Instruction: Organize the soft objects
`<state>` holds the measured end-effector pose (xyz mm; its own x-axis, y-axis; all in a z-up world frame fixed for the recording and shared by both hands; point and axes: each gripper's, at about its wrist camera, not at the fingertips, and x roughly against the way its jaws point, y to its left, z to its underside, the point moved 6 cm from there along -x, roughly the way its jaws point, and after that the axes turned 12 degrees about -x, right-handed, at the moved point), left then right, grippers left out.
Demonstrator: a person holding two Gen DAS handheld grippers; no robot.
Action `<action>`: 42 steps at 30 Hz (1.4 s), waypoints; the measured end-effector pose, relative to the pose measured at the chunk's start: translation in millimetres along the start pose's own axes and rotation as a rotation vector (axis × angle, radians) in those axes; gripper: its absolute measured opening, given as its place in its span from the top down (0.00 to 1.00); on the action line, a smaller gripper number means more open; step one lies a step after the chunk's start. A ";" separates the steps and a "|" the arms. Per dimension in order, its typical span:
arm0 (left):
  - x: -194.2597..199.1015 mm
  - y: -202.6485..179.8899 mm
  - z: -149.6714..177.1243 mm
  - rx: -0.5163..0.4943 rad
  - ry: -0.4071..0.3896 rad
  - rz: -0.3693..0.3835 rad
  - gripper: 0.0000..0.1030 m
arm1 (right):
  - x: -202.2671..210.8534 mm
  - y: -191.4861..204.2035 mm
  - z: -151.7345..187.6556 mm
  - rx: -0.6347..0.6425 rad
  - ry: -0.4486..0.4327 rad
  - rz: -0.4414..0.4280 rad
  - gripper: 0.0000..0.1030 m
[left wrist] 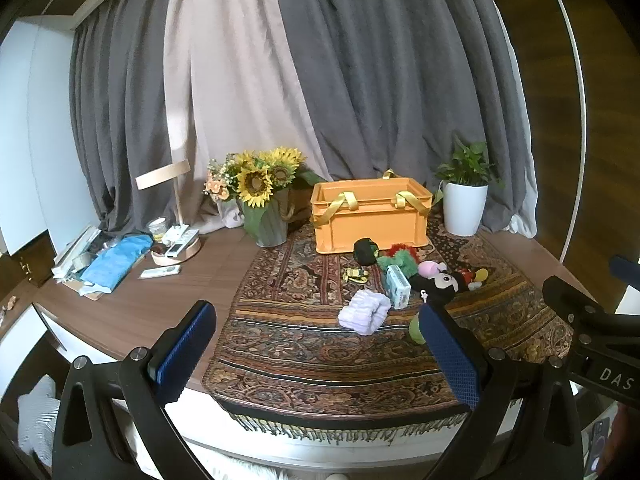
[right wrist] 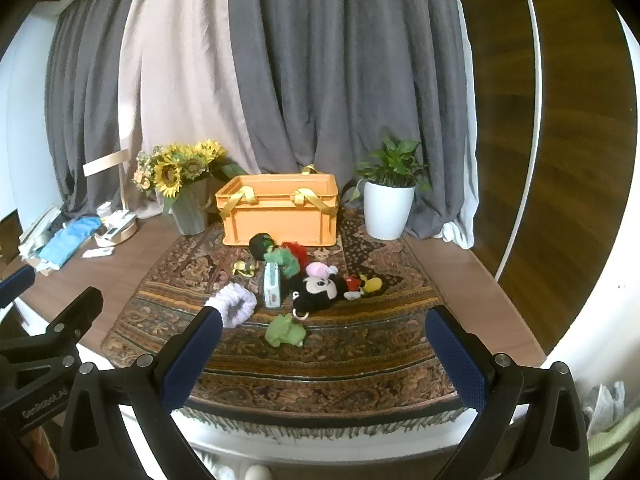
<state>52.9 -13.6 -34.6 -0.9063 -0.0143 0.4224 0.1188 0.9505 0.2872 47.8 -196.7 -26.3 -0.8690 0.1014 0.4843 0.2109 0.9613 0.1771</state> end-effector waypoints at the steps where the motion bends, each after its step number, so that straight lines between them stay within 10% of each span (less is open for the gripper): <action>1: -1.0 -0.4 0.2 -0.003 0.002 0.003 0.00 | -2.0 0.5 0.4 0.000 0.002 0.001 0.01; 20: -83.2 -2.6 10.5 -0.122 0.079 0.091 0.00 | -73.6 17.9 17.9 -0.036 0.134 -0.008 0.01; 42: -237.8 -40.0 30.7 -0.244 0.244 0.419 0.17 | -206.8 26.1 54.8 -0.212 0.383 0.033 0.17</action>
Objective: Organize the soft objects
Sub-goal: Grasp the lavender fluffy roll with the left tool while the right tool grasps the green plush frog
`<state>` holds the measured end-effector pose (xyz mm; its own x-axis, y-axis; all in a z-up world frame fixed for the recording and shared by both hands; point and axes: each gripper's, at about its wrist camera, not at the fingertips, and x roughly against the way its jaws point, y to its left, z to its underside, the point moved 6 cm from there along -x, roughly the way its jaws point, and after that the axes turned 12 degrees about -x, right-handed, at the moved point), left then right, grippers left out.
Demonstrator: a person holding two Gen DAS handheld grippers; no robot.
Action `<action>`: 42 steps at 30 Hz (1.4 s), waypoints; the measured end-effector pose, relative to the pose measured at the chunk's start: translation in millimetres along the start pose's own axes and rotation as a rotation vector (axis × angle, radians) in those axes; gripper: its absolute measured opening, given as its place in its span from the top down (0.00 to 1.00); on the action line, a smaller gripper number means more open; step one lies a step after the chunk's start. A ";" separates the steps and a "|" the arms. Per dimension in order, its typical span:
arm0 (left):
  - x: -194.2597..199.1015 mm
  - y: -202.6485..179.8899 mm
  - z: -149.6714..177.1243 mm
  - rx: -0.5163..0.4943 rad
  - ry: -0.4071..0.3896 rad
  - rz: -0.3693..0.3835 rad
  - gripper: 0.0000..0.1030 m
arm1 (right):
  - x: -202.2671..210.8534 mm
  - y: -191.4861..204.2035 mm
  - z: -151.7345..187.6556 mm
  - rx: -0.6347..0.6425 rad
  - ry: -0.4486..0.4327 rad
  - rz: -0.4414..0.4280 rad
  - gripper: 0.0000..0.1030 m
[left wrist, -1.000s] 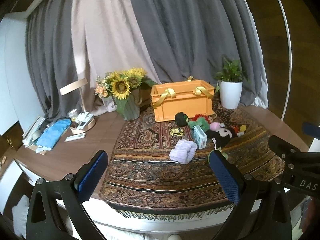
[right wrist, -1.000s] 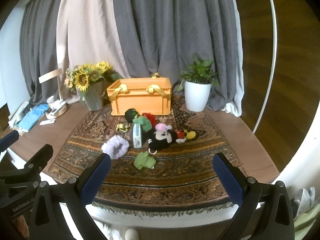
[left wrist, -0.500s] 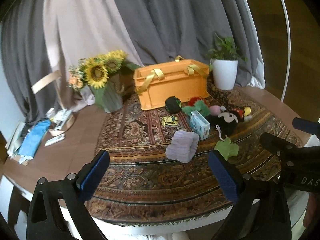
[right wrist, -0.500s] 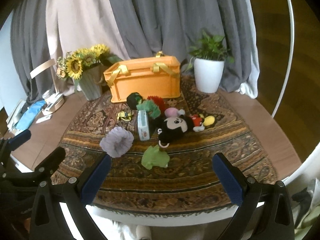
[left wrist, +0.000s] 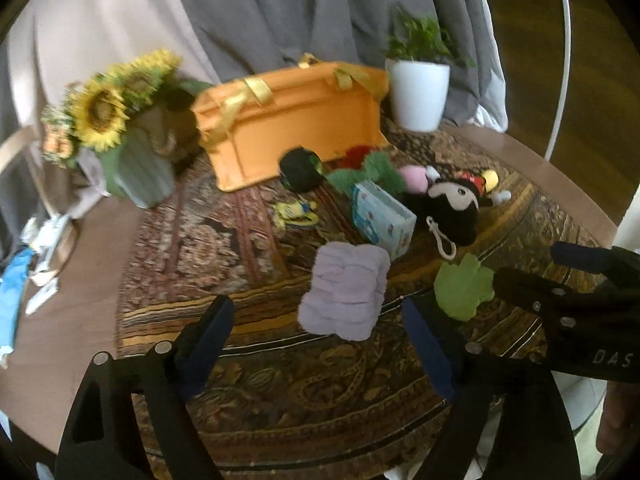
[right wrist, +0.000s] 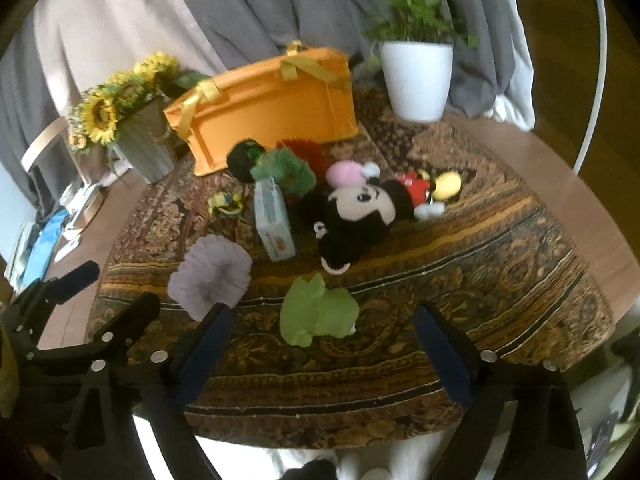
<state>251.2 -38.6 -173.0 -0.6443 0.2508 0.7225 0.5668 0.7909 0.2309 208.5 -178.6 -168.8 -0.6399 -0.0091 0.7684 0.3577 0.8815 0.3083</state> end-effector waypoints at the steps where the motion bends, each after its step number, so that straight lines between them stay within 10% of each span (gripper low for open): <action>1: -5.4 -0.9 -0.1 -0.003 0.008 0.012 0.19 | -5.0 -1.0 0.8 -0.006 0.012 0.003 0.19; 23: -79.1 -6.0 2.3 -0.027 0.127 0.255 0.50 | -70.7 -4.8 9.5 -0.112 0.169 0.023 0.43; 42: -63.9 -3.2 4.0 0.041 0.131 0.154 0.55 | -64.7 12.5 6.4 0.144 0.106 0.038 0.50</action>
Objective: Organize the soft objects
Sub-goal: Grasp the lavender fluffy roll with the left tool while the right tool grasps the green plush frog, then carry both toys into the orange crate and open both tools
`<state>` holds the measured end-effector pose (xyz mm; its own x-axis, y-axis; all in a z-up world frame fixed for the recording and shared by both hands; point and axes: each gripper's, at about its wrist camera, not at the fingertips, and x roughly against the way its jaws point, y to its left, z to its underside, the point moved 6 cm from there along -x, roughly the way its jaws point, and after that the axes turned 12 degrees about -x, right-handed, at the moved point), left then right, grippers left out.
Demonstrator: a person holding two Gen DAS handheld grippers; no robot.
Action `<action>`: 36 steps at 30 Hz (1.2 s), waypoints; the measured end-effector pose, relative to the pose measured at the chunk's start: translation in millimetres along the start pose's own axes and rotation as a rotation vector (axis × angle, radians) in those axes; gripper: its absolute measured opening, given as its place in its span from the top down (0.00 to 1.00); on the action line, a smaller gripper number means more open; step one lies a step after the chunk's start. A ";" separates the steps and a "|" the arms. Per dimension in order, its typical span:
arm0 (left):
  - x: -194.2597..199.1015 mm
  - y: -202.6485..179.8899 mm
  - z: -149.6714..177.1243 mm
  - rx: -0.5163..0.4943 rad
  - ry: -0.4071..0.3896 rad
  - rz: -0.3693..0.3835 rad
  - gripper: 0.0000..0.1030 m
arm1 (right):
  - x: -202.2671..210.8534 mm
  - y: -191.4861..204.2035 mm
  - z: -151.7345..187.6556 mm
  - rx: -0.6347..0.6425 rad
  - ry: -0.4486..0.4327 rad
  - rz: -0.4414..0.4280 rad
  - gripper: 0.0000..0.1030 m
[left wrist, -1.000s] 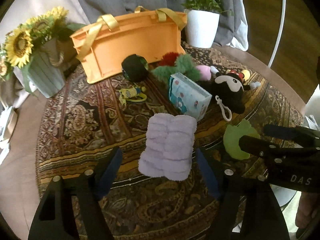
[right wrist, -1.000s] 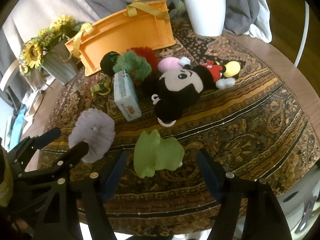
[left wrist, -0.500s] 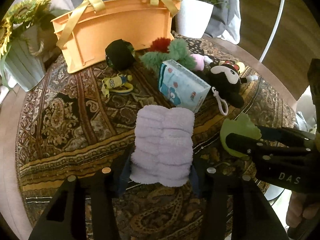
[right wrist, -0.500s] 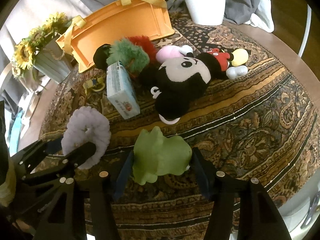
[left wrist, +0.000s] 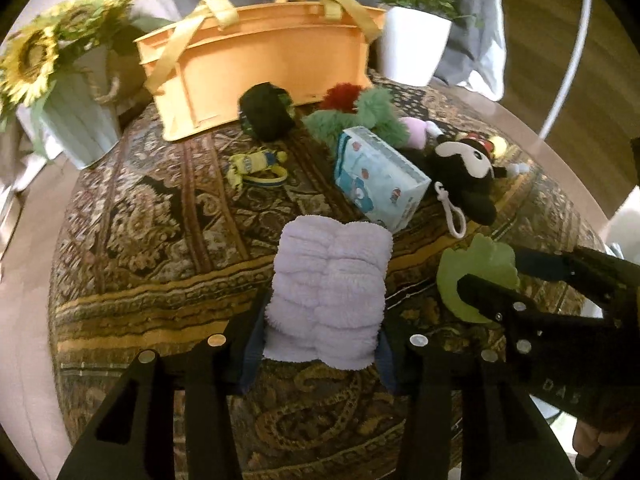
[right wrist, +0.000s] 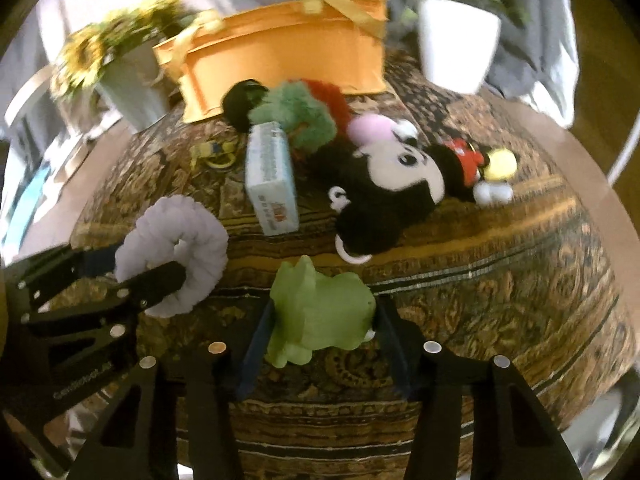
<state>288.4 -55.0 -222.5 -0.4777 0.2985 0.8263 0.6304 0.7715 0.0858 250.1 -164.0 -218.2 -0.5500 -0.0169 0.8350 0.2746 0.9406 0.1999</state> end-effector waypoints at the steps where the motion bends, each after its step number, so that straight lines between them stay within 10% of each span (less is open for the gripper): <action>1: 1.7 -0.6 0.8 0.014 0.002 -0.008 0.55 | 0.7 2.2 -0.6 0.029 -0.004 0.000 0.51; 11: 16.7 1.1 -1.3 0.122 -0.012 -0.101 0.55 | 18.7 20.1 -12.5 0.239 -0.069 -0.045 0.52; 36: 96.2 29.0 -89.8 0.148 -0.284 -0.282 0.62 | 85.3 32.2 -104.0 0.225 -0.348 -0.116 0.52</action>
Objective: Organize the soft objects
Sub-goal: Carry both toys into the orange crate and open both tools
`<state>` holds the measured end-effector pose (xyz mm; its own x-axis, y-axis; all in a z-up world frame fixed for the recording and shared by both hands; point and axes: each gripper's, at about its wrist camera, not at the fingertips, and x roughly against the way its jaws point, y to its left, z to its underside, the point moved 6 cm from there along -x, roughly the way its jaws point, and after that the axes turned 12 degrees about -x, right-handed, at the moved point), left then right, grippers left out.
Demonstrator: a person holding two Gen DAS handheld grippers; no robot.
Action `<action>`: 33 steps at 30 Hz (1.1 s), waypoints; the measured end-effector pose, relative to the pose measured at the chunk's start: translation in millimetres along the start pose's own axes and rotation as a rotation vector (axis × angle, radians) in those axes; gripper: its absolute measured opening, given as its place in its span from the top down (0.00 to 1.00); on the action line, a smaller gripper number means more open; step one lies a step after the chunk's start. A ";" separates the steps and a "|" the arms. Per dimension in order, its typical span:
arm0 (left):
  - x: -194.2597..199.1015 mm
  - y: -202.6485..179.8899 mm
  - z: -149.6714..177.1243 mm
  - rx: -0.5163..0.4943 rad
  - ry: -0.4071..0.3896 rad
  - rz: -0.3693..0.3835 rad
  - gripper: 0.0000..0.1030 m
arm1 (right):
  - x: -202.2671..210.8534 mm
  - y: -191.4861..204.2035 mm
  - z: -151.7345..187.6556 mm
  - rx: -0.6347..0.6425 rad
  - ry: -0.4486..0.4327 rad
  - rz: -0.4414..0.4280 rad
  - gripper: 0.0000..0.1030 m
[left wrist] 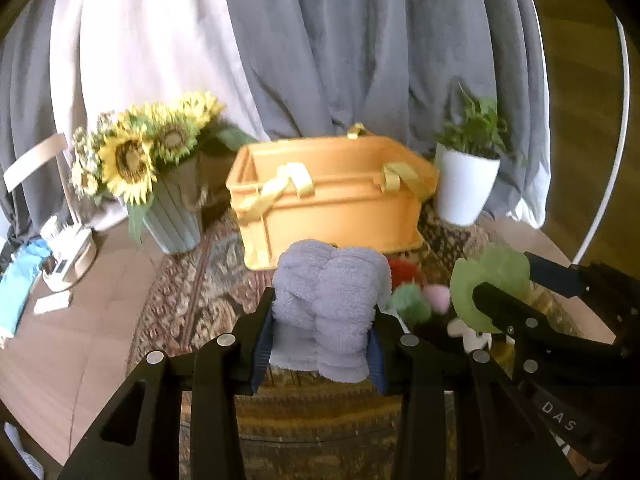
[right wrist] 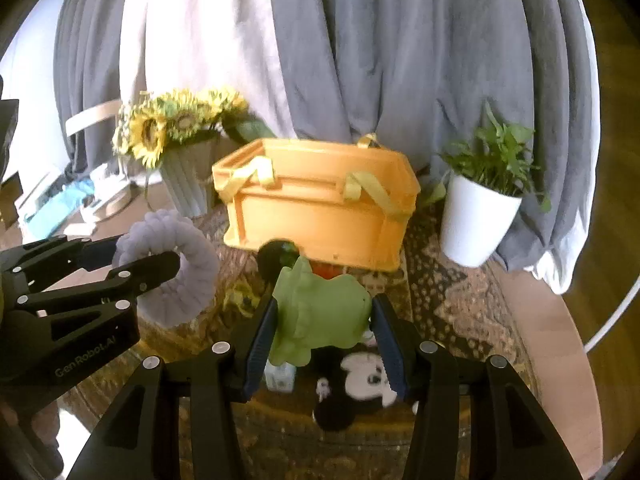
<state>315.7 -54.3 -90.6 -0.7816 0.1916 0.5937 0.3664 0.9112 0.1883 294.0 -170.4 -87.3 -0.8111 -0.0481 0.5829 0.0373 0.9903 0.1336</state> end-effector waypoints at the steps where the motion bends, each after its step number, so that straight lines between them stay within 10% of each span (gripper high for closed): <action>1: 0.4 1.7 -3.5 0.000 -0.008 -0.005 0.62 | -0.3 0.4 -4.0 0.000 -0.009 -0.002 0.52; 33: -56.3 49.8 -134.9 0.006 -0.212 -0.131 0.62 | -73.8 -8.0 -150.0 -0.019 -0.207 -0.064 0.52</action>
<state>446.0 -68.9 -9.1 -0.9110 0.1430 0.3869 0.2522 0.9353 0.2482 441.1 -194.3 -11.2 -0.9149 -0.0812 0.3955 -0.0088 0.9833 0.1816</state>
